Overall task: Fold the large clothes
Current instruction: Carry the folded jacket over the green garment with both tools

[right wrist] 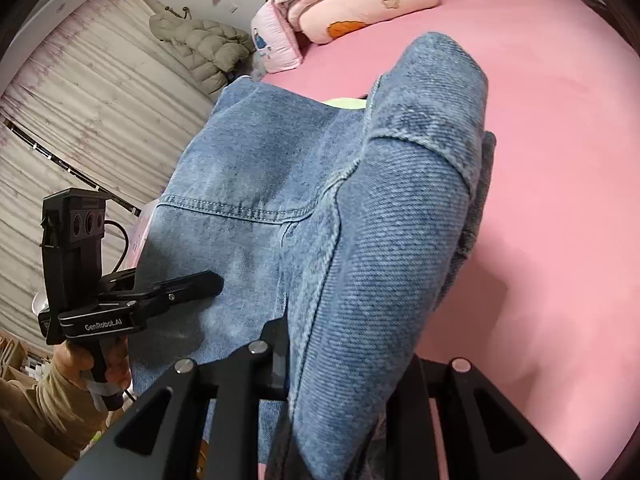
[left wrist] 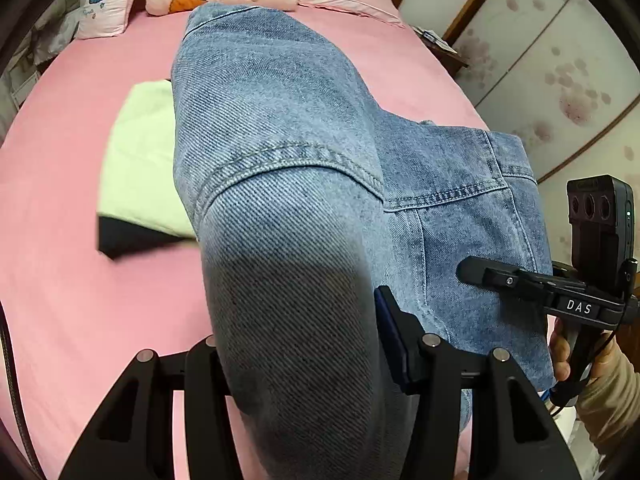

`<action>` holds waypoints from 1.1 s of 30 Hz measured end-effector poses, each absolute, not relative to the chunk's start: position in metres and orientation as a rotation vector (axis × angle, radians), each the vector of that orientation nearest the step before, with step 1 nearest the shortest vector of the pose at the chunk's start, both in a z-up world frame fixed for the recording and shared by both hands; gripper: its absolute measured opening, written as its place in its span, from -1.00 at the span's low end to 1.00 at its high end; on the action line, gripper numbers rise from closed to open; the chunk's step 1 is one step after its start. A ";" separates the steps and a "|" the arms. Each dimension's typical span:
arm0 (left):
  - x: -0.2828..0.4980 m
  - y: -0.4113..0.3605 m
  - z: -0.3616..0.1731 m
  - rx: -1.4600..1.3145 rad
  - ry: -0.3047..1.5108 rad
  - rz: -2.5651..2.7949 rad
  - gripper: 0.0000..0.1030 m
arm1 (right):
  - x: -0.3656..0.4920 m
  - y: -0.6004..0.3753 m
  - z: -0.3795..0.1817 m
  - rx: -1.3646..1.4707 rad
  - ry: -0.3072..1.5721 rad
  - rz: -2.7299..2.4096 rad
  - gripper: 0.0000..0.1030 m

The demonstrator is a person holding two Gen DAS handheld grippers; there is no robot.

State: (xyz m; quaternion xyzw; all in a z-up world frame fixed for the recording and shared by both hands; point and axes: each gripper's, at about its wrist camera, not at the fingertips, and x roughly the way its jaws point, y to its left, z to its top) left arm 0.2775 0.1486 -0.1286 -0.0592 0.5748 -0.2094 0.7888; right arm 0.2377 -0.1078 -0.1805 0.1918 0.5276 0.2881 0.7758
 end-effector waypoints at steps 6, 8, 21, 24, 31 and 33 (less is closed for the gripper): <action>0.373 0.223 -0.156 -0.141 1.218 -0.485 -0.01 | 0.322 -0.037 -0.193 0.438 1.114 0.642 -0.61; 0.405 0.245 -0.169 -0.140 1.205 -0.494 -0.01 | 0.355 -0.017 -0.201 0.442 1.104 0.643 -0.61; 0.533 0.316 -0.295 -0.218 1.240 -0.527 0.06 | 0.484 0.057 -0.289 0.439 1.184 0.591 -0.62; 0.538 0.325 -0.316 -0.269 1.219 -0.533 0.13 | 0.495 0.057 -0.308 0.420 1.212 0.567 -0.61; 0.527 0.334 -0.343 -0.302 1.168 -0.557 0.35 | 0.506 0.068 -0.326 0.361 1.227 0.548 -0.54; 0.524 0.335 -0.342 -0.300 1.161 -0.559 0.37 | 0.506 0.070 -0.326 0.354 1.220 0.537 -0.48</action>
